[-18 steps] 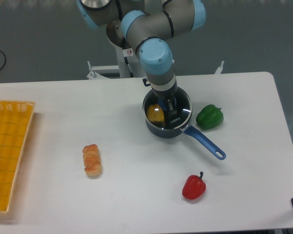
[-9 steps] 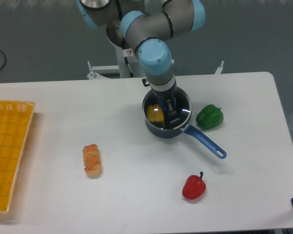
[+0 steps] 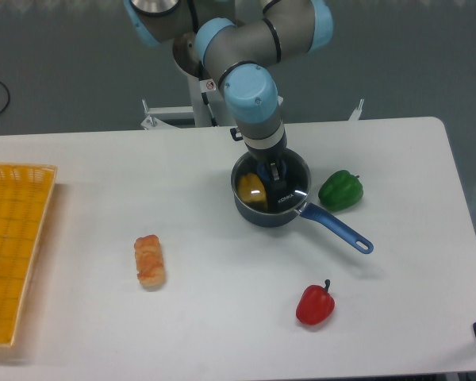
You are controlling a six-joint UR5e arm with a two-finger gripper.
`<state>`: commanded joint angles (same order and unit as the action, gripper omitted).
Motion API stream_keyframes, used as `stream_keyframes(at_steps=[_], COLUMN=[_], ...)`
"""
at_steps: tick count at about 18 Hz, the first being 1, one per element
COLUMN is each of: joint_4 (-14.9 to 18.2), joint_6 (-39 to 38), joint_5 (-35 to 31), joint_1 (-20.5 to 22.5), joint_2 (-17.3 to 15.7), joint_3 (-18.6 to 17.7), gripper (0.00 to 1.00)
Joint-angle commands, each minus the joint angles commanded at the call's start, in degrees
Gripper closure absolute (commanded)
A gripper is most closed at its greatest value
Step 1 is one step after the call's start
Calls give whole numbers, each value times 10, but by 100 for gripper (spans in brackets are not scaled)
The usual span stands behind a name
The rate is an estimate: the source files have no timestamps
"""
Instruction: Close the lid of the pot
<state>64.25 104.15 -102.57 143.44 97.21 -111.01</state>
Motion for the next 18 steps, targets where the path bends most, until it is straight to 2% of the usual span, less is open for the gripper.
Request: stream_keyframes(at_steps=[1,2,5,9,12,14,18], joint_4=[0,2,27,133,177,208,213], joint_6=[-3,-3,-6,-19,-11,8,141], joint_5=[2,4,9,63,95,140,144], joint_1=[0,1,1,12,41,82,140], joint_2=[2,3,4,4,4,4,-2], joint_3=[7,17,50,135,184,213,223], gripper=[7,0,0,0,0,0,0])
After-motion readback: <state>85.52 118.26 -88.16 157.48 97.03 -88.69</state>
